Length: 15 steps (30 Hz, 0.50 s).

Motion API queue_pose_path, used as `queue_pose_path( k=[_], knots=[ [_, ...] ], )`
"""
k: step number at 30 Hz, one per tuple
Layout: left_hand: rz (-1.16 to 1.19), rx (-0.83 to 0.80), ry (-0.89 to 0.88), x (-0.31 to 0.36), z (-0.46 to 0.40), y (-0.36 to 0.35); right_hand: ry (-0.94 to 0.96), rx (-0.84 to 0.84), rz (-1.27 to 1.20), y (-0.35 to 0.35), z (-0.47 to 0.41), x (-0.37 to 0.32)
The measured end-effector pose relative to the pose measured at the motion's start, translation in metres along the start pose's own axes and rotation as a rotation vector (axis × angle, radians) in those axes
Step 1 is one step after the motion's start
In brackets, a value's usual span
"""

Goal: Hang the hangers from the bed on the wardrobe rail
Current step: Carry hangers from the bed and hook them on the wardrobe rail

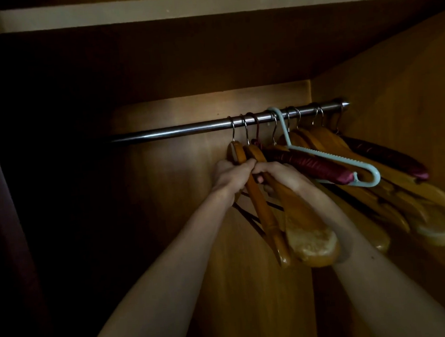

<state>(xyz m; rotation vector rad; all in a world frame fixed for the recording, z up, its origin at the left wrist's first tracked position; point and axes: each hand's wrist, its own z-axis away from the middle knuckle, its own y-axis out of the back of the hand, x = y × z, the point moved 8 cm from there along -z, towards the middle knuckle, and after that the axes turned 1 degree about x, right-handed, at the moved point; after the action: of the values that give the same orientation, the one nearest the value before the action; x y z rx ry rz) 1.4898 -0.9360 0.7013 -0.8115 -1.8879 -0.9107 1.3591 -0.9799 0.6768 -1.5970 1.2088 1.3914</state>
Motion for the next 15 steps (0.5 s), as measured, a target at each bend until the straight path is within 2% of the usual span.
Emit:
queue_pose_path(
  k=[10,15],
  knots=[
    [0.141,0.148,-0.069,-0.037,0.045,0.001,0.040,0.103,0.034,0.009,0.046,0.029],
    [0.253,0.247,-0.147,-0.075,0.096,-0.001,0.052,0.103,-0.274,0.011,0.087,0.077]
  ],
)
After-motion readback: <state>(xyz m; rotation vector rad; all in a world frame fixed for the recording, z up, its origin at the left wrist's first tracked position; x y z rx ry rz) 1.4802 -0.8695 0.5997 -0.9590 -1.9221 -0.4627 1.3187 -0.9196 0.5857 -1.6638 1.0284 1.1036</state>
